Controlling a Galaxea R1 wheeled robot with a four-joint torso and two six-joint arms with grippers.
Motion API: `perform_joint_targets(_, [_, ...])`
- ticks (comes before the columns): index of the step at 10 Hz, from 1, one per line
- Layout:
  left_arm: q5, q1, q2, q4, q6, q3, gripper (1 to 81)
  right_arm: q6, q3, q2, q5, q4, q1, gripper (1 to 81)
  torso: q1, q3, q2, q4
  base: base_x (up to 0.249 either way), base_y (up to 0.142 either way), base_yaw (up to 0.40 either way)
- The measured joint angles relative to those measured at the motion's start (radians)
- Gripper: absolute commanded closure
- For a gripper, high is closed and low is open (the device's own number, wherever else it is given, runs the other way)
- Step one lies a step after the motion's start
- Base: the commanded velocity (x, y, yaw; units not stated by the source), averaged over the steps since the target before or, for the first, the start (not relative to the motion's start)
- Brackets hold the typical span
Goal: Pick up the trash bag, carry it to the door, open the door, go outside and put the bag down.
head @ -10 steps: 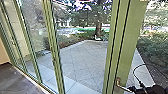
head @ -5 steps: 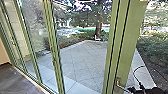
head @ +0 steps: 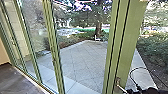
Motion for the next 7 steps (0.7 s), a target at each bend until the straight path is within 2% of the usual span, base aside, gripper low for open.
perform_joint_targets(7, [0.004, 0.006, -0.002, 0.0, -0.001, 0.0, 81.1, -0.045, -0.207, 0.152, 0.003, 0.014, -0.043, 1.0, -0.003, 0.002, -0.002, -0.001, 0.0, 0.0, 0.0])
